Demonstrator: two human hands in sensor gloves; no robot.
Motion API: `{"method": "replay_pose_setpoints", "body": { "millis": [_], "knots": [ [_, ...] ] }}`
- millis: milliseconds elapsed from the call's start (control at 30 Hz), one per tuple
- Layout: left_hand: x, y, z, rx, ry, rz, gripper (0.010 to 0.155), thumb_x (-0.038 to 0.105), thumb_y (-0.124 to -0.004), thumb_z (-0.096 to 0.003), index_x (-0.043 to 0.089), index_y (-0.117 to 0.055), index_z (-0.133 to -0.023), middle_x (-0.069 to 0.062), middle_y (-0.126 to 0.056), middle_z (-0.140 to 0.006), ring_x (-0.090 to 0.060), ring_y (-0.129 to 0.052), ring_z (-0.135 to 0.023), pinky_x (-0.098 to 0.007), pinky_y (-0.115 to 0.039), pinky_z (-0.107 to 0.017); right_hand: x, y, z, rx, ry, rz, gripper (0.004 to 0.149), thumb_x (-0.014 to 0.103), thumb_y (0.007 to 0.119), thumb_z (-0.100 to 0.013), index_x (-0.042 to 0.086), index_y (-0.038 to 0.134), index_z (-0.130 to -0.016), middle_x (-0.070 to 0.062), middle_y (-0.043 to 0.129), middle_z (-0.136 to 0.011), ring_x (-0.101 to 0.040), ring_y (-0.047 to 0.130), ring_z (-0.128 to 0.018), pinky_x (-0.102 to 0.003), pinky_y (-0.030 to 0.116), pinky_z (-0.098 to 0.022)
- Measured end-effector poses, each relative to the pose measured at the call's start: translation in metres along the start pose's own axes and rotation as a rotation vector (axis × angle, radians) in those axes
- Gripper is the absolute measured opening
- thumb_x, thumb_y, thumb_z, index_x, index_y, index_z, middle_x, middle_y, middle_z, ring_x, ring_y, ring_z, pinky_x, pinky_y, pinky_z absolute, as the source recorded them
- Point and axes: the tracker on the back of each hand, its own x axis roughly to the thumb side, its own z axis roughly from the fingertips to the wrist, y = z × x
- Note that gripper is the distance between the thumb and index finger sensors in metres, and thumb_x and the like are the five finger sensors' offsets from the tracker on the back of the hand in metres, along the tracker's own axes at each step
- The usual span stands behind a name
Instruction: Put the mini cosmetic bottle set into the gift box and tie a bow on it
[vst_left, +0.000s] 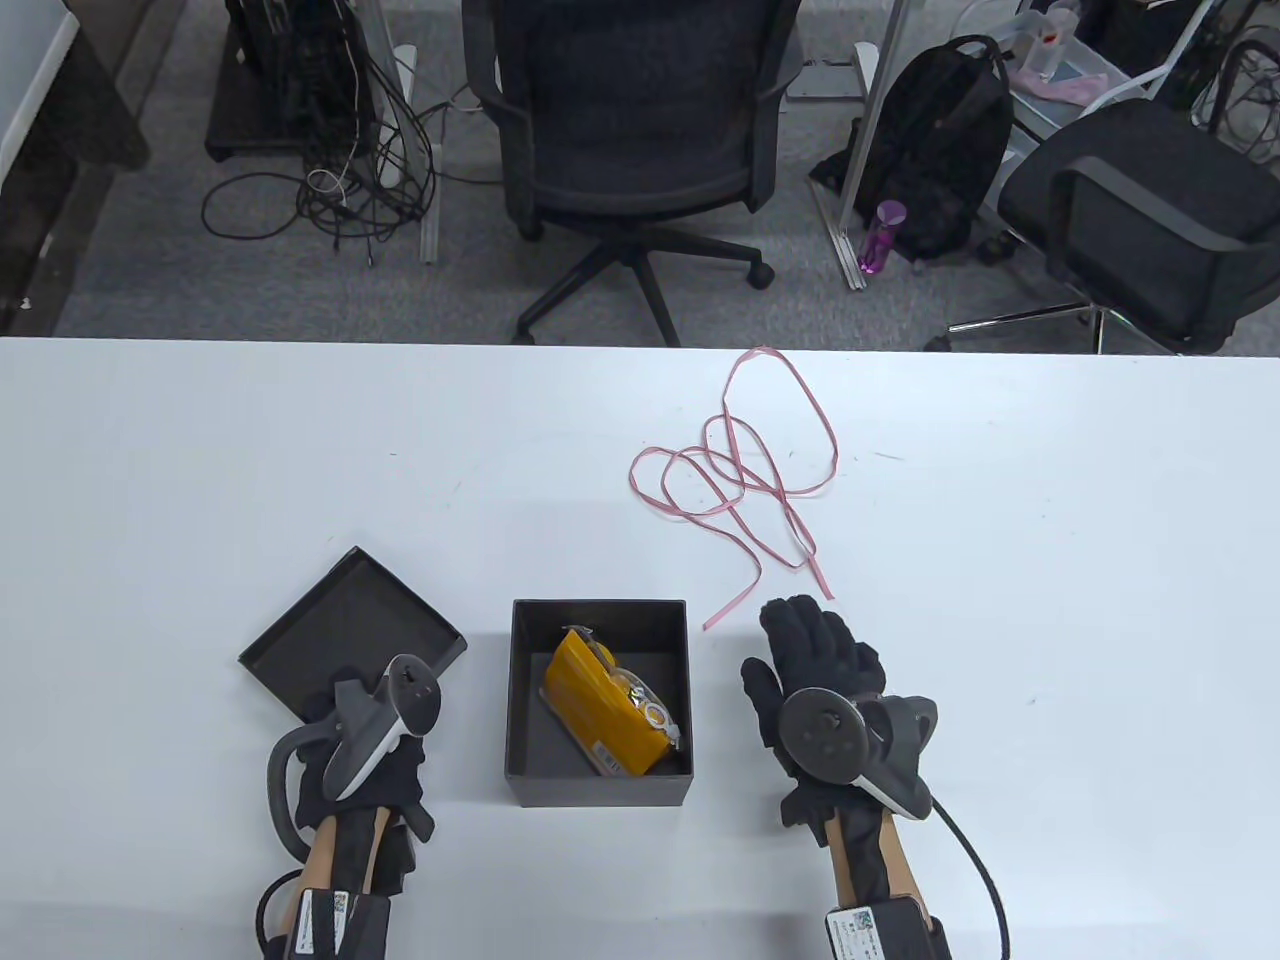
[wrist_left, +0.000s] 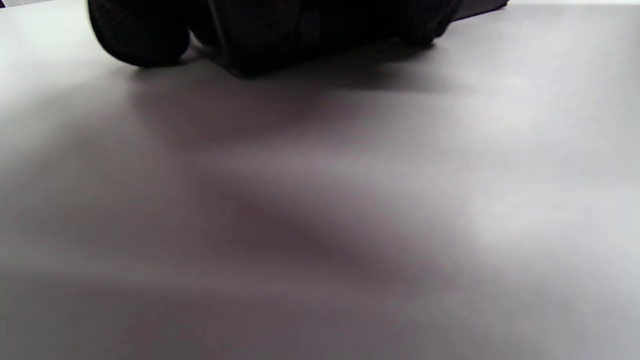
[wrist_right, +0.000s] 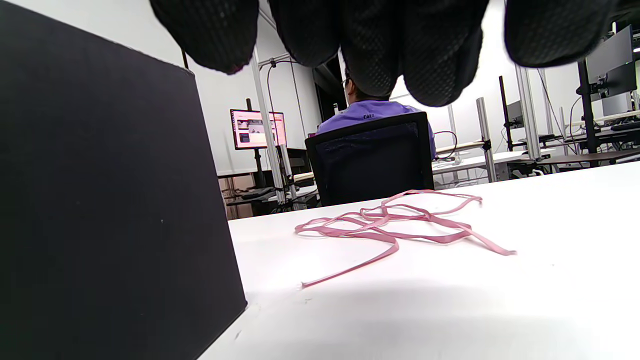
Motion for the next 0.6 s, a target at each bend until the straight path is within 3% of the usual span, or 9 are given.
{"method": "replay_pose_setpoints", "body": {
  "millis": [167,400,600],
  "knots": [
    [0.001,-0.001,0.001,0.032,-0.009,-0.004,0.046,0.040,-0.062,-0.0566,0.027,-0.059,-0.100,-0.021,-0.055,-0.109,-0.052,-0.068,-0.092,-0.062,-0.082,-0.061,-0.001,0.001,0.000,-0.001,-0.003,-0.018,0.062,0.035,0.067,-0.059,0.002,0.050,-0.109,-0.033,0.061,-0.108,-0.059,0.068,-0.089,-0.078,0.058,-0.057],
    [0.002,-0.004,0.001,0.071,0.014,-0.039,0.046,0.040,-0.056,-0.0575,0.028,-0.055,-0.102,-0.018,-0.054,-0.109,-0.049,-0.069,-0.092,-0.059,-0.084,-0.059,-0.009,0.004,0.000,0.008,0.022,-0.050,0.061,0.035,0.066,-0.059,0.002,0.051,-0.109,-0.033,0.062,-0.108,-0.059,0.069,-0.089,-0.078,0.059,-0.057],
    [-0.009,0.000,-0.002,0.161,0.044,0.029,0.046,0.040,-0.052,-0.0577,0.027,-0.050,-0.102,-0.019,-0.056,-0.108,-0.047,-0.073,-0.089,-0.053,-0.087,-0.057,-0.017,0.008,0.000,0.003,0.056,-0.215,0.062,0.034,0.066,-0.060,0.001,0.049,-0.109,-0.034,0.059,-0.108,-0.061,0.066,-0.090,-0.078,0.058,-0.056]
  ]
}}
